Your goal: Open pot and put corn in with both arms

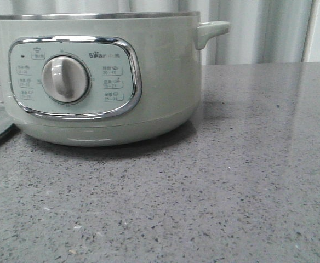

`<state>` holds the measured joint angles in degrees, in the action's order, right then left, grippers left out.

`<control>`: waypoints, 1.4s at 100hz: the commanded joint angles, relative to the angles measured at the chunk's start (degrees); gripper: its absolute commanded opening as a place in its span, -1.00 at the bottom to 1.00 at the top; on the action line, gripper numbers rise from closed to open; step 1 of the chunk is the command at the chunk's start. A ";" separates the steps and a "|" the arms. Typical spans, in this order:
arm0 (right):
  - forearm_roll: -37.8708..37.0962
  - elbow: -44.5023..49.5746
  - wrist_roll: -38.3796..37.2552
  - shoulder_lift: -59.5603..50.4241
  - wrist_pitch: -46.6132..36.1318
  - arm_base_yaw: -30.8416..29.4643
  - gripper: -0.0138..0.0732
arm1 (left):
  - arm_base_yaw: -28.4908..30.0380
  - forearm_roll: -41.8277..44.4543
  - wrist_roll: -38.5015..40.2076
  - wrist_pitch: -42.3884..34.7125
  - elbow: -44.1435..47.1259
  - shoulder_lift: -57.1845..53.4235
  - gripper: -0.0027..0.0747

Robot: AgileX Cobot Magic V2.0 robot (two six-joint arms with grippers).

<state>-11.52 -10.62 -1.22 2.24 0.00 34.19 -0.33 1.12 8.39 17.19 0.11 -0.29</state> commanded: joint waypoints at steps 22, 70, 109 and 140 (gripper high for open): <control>-0.40 -1.53 0.57 0.57 -4.38 -0.25 -0.84 | 0.37 -0.68 -0.10 1.74 0.30 -1.87 -0.98; -0.40 -1.53 0.57 0.57 -4.38 -0.25 -0.84 | 0.37 -0.68 -0.10 1.74 0.30 -1.87 -0.98; 0.62 2.52 0.42 0.57 -11.81 -7.88 -0.84 | 0.37 -0.68 -0.10 1.74 0.30 -1.87 -0.98; 8.24 11.39 -0.75 0.57 -18.46 -32.24 -0.84 | 0.37 -0.68 -0.10 1.74 0.30 -1.87 -0.98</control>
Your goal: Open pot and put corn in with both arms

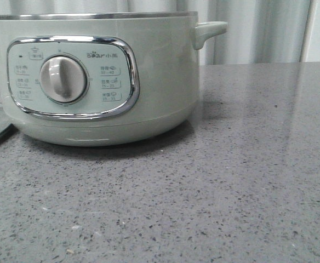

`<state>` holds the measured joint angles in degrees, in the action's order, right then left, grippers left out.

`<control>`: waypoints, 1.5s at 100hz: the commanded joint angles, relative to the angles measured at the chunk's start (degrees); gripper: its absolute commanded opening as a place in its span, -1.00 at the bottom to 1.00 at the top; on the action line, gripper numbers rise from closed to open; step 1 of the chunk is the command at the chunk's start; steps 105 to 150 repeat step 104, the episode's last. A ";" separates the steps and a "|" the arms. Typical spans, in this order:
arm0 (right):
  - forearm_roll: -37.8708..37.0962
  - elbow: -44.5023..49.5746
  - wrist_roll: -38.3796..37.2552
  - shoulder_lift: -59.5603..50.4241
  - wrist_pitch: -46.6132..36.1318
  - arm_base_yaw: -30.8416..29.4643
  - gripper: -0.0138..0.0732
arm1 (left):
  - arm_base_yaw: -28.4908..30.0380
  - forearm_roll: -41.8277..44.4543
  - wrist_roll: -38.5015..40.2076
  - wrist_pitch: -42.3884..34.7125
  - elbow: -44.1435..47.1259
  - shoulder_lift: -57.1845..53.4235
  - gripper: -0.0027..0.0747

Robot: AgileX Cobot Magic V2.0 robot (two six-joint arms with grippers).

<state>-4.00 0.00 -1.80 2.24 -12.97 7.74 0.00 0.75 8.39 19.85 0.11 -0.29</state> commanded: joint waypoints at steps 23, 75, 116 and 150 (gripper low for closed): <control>0.49 1.73 -1.06 -1.51 12.97 -12.36 -0.84 | 0.05 -0.32 -0.10 -0.92 0.30 -1.87 -0.98; 0.46 1.73 -0.07 -3.96 30.05 -12.36 -0.84 | 0.05 -0.32 -0.10 -0.92 0.30 -1.87 -0.98; 0.46 1.73 -0.07 -3.96 30.05 -12.36 -0.84 | 0.05 -0.32 -0.10 -0.92 0.30 -1.87 -0.98; 0.46 1.73 -0.07 -3.96 30.05 -12.36 -0.84 | 0.05 -0.32 -0.10 -0.92 0.30 -1.87 -0.98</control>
